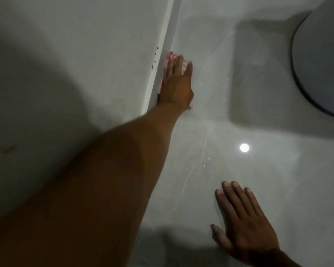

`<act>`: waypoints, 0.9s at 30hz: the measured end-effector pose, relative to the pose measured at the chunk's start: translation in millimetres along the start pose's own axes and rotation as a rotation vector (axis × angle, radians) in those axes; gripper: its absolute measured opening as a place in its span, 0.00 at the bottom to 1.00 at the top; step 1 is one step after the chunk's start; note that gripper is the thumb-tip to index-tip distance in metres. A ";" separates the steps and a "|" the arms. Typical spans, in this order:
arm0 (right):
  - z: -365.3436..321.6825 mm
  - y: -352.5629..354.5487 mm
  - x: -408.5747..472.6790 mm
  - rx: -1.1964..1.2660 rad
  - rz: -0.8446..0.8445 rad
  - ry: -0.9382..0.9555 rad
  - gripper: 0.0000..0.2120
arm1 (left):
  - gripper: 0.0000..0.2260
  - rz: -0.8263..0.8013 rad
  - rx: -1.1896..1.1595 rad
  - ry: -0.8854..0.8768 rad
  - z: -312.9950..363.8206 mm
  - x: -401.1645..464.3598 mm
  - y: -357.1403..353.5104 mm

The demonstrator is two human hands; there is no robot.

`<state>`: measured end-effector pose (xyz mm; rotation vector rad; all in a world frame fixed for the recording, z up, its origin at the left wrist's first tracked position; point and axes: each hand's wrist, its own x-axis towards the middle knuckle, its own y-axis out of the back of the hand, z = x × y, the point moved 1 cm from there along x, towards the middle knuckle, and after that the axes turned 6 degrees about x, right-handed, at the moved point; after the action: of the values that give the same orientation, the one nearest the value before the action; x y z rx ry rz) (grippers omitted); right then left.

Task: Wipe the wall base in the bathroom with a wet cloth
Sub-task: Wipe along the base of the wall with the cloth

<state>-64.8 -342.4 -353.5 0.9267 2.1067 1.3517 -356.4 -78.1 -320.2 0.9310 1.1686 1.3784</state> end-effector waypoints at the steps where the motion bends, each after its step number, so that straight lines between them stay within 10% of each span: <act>1: 0.5 0.7 0.3 0.001 -0.001 -0.003 0.40 | 0.41 0.007 -0.013 0.006 0.4 -17.2 -1.6; 13: 1.0 -0.1 -0.8 0.011 0.012 0.000 0.42 | 0.27 0.059 0.058 0.100 -14.7 -352.8 -32.6; 27: 2.2 1.1 -0.3 0.004 0.035 0.025 0.41 | 0.31 -0.019 0.064 -0.005 -11.2 -160.8 -9.0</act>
<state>-62.8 -340.9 -353.4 0.9575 2.1217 1.3845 -342.3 -238.9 -320.9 0.9659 1.2211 1.3293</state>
